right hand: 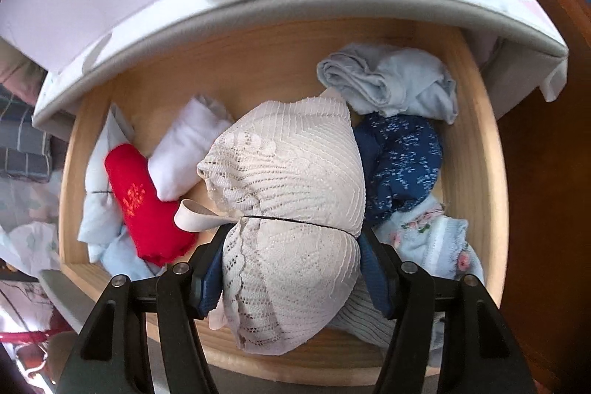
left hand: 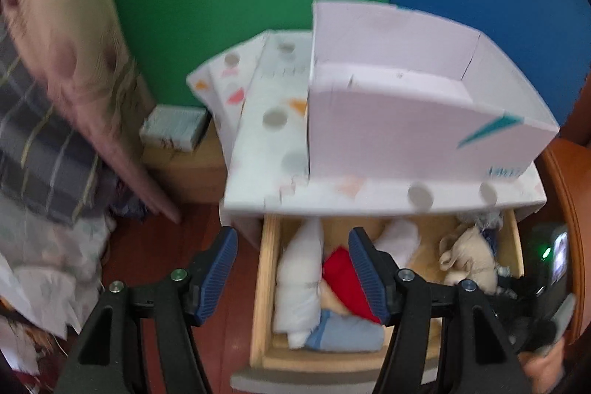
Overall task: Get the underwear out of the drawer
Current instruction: 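Return the left gripper to the drawer while the right gripper lifts the bra, then carry the cream bra with the right gripper into the pink box and release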
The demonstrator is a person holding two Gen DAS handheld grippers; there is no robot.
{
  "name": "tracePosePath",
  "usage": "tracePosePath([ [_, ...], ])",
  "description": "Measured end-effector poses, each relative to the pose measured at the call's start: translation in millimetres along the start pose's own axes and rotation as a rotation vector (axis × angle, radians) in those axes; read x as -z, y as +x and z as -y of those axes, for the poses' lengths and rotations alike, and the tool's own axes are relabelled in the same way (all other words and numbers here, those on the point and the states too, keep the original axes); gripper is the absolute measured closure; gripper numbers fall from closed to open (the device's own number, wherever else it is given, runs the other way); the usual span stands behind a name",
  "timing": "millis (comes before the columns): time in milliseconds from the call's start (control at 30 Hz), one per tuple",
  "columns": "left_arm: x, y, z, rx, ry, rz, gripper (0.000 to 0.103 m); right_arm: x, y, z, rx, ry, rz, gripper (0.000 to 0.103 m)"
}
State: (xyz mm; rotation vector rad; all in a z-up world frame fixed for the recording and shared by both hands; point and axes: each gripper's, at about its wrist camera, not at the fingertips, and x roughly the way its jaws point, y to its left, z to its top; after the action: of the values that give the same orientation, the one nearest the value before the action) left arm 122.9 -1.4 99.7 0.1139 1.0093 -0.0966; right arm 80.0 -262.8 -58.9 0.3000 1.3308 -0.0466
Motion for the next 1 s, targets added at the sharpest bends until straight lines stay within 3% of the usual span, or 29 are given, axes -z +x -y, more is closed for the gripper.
tracePosePath([
  [167,44.4,26.6,-1.4,0.011,-0.071,-0.073,0.039,-8.1,-27.2,12.3,-0.009,-0.01,0.02,0.044],
  [400,84.8,51.2,13.1,-0.024,-0.072,-0.089,0.039,-10.4,-80.5,25.2,-0.015,-0.066,0.036,0.044],
  [633,89.8,52.8,11.9,-0.016,-0.074,-0.078,0.039,-12.7,-150.0,18.1,-0.028,-0.103,0.084,0.044],
  [833,90.7,55.0,9.2,0.002,-0.085,-0.088,0.039,-44.2,-213.3,-2.0,-0.026,-0.155,0.211,0.044],
  [1000,91.0,58.3,2.4,0.017,-0.123,-0.104,0.039,-74.2,-238.1,-14.4,-0.065,-0.128,0.25,0.046],
])
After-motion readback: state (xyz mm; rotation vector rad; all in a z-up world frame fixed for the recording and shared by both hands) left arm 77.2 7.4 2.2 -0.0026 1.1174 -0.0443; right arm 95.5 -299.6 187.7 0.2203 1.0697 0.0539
